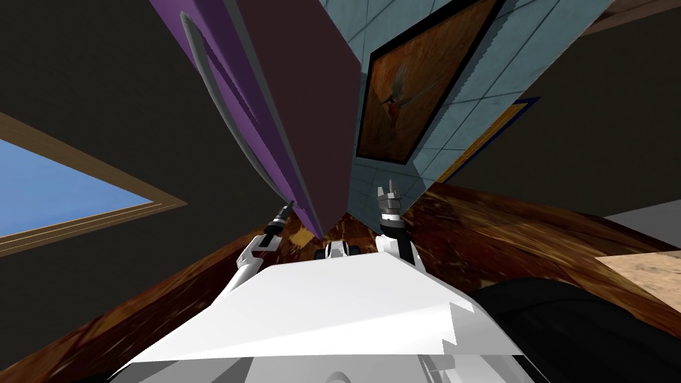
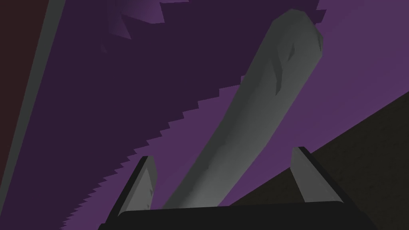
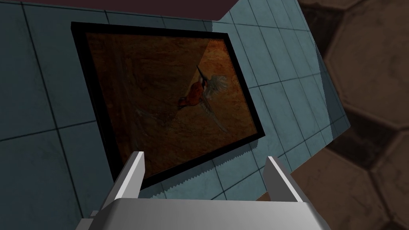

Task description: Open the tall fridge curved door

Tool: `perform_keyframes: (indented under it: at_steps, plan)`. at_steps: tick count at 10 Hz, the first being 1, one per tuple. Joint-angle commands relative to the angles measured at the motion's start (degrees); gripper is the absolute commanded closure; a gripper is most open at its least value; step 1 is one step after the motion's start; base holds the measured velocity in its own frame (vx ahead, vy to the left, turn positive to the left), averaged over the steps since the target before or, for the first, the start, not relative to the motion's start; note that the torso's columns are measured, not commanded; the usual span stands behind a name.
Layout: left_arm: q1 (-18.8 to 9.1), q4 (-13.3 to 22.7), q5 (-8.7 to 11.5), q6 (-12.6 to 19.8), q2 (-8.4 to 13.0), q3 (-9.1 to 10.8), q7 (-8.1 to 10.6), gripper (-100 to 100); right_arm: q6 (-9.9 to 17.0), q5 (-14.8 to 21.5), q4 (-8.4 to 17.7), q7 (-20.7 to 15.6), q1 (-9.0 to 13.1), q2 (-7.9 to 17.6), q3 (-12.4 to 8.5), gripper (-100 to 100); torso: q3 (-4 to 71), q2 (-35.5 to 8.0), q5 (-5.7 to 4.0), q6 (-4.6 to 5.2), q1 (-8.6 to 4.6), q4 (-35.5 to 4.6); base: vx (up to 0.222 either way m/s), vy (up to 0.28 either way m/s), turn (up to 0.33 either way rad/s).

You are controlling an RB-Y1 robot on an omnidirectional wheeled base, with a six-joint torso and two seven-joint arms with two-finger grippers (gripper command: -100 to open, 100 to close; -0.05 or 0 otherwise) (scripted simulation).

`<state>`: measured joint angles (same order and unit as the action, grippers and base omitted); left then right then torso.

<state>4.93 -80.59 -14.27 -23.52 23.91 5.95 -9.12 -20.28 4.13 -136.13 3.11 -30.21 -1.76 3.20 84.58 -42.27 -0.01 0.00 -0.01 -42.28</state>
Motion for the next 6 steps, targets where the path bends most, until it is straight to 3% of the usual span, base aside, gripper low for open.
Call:
perform_keyframes:
  at_steps: [1, 6]
  plan:
    - [-0.56, -1.34, -0.41, 3.40, 2.31, 0.35, 0.78, -100, 0.00, 0.00, 0.00, 0.00, 0.00, 0.00, 0.00, 0, -0.01, -0.01, 0.01, 0.00, -0.01, 0.01, -0.031, -0.047, -0.006]
    - [-1.44, -4.42, -1.05, 9.65, 6.11, 0.79, 2.31, -100, 0.00, 0.00, 0.00, 0.00, 0.00, 0.00, 0.00, 0, 0.00, 0.00, 0.01, 0.00, 0.03, 0.00, -0.035, -0.042, -0.007]
